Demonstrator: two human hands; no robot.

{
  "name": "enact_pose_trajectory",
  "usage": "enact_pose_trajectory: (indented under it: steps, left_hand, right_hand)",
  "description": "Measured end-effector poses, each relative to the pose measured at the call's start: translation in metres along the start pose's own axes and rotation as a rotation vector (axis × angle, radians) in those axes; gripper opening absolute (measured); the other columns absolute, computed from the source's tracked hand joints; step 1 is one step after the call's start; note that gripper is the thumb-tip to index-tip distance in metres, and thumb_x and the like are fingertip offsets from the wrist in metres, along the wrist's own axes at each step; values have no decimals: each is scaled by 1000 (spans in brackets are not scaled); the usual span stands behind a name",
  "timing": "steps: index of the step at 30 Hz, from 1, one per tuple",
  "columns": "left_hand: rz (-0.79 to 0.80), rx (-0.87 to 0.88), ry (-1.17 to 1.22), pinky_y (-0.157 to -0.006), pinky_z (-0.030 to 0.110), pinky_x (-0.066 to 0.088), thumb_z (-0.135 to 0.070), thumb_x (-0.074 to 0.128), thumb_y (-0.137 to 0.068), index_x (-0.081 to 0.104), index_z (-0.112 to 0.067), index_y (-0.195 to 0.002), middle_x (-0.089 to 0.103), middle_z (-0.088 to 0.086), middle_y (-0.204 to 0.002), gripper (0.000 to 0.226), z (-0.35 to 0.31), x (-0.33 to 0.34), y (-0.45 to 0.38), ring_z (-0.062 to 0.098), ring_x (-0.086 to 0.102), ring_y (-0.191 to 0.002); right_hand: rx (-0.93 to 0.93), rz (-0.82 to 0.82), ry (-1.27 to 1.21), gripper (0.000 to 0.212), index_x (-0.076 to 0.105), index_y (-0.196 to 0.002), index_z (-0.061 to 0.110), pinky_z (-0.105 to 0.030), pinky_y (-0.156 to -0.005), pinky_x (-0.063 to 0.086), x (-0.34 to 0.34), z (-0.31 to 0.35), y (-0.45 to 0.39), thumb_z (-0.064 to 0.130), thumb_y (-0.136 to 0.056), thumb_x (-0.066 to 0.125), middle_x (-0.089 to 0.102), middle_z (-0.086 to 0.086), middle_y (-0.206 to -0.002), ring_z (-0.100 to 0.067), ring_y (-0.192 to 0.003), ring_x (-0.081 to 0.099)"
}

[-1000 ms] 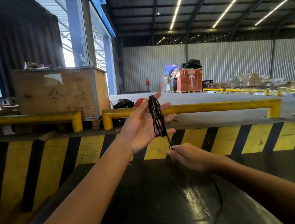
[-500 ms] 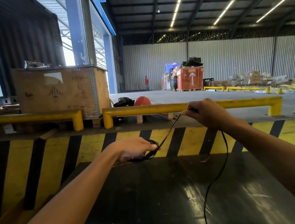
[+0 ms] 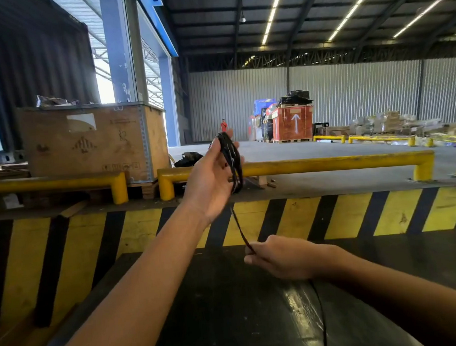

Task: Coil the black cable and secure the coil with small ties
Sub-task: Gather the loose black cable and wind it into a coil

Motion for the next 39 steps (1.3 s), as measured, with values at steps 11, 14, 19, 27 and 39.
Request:
enact_pose_trajectory:
  steps: [11,14,19,27,39]
  left_hand:
    - [466,-618,-840,-91,36,42,-41,36,-98,58,-28,-122,59,2,-121,35,81,-33,43,21,57,-110]
    - [662,-685,-315,-98,50,44,-42,38,-94,55,-33,-128,57,0,-133,39,81,-7,55,27,55,-122]
    - [507,-361,204,-98,60,40,-40,40,-94,54,-25,-131,55,12,-134,42,48,33,34,32,56,-119]
    - [36,-127,-465,-92,37,37,-36,33,-100,59,-31,-120,53,-2,-120,33,55,-24,14,14,49,-112]
    - [612,-681,-502,-97,46,46,-41,36,-95,51,-32,-129,52,2,-137,38,105,-7,65,27,54,-122]
  right_hand:
    - [151,-293,187,26,50,-70,25,-25,-58,36,-113,-62,14,34,-94,47,47,4,-60,-9,-54,46]
    - [205,-349,148,27,51,-74,26,-30,-60,44,-96,-72,16,36,-96,39,53,0,-64,-14,-58,53]
    - [142,-170,-48,19,53,-105,26,-31,-71,54,-13,-47,9,34,-96,38,64,-1,-88,-16,-76,64]
    - [42,-33,63,24,52,-86,23,-25,-62,45,-11,-21,28,37,-98,36,51,7,-66,-5,-57,50]
    - [243,-473,28,23,58,-77,22,-25,-56,39,-76,-88,49,31,-95,46,55,3,-63,-14,-60,55]
Point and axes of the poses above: each hand's wrist, its own y-axis away from the middle knuckle, its own x-axis out of the palm, z = x × y, the point moved 6 cm from there along -y, towards the middle knuckle
